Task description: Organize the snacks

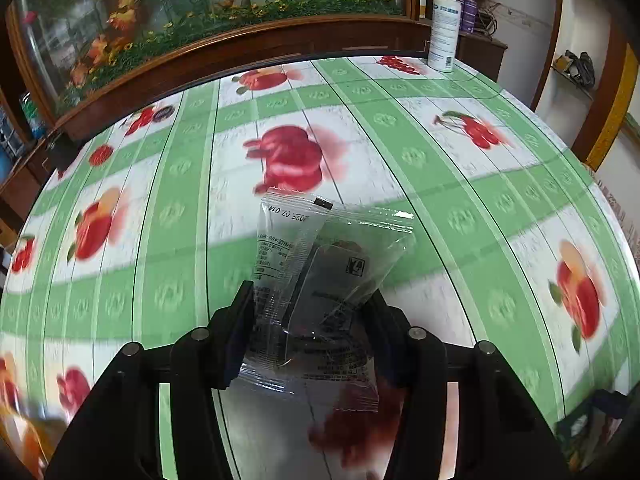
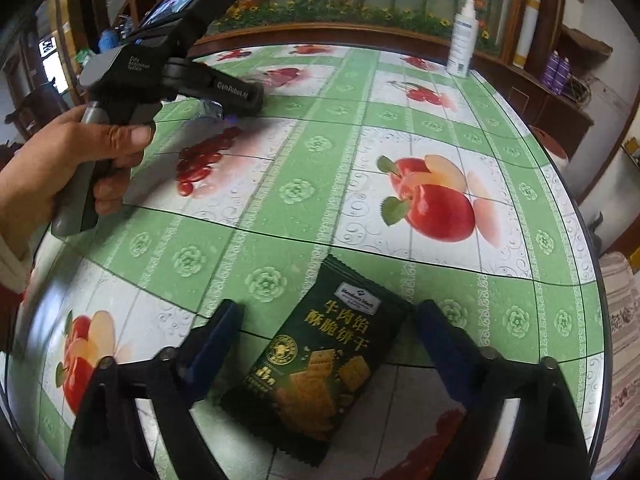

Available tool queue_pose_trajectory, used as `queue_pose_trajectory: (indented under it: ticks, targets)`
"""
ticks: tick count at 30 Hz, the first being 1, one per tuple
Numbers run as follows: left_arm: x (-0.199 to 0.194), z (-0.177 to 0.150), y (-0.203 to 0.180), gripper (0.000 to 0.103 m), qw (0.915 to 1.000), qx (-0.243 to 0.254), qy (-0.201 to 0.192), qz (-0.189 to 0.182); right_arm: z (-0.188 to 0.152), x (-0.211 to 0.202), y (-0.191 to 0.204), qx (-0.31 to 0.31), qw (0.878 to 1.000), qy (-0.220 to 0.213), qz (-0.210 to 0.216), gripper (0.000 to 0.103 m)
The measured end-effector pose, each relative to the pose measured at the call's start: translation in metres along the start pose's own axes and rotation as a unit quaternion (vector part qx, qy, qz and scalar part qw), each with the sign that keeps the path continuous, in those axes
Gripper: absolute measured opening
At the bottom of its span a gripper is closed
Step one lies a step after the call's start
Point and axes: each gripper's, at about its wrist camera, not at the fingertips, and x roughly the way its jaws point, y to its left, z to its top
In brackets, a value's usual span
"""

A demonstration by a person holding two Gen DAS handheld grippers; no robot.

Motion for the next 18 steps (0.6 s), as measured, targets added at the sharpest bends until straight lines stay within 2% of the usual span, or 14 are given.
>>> queue_pose_trajectory:
  ticks: [1,2,8,9,18]
  targets:
    - [-0.005,-0.007,0.0,0.05,1.0,-0.001,-0.001,0.0,-0.001,-0.002,0.0,-0.001,1.0,-0.004,0.001,0.06]
    - [-0.009,-0.013,0.001,0.05,1.0,-0.004,-0.003,-0.002,-0.002,-0.004,0.0,0.0,1.0,-0.007,0.002,0.058]
    - [-0.045,-0.057,0.006,0.05,0.9988,-0.044,-0.008,-0.018,-0.009,-0.01,-0.007,0.006,1.0,-0.008,0.008,0.057]
    - [-0.053,-0.066,0.007,0.05,0.9982,-0.055,-0.012,-0.024,-0.011,-0.013,-0.008,0.01,1.0,-0.011,0.008,0.05]
    - [-0.11,-0.128,0.017,0.049,0.9928,-0.107,-0.034,-0.043,-0.027,-0.025,-0.014,0.018,1.0,-0.014,0.021,0.05]
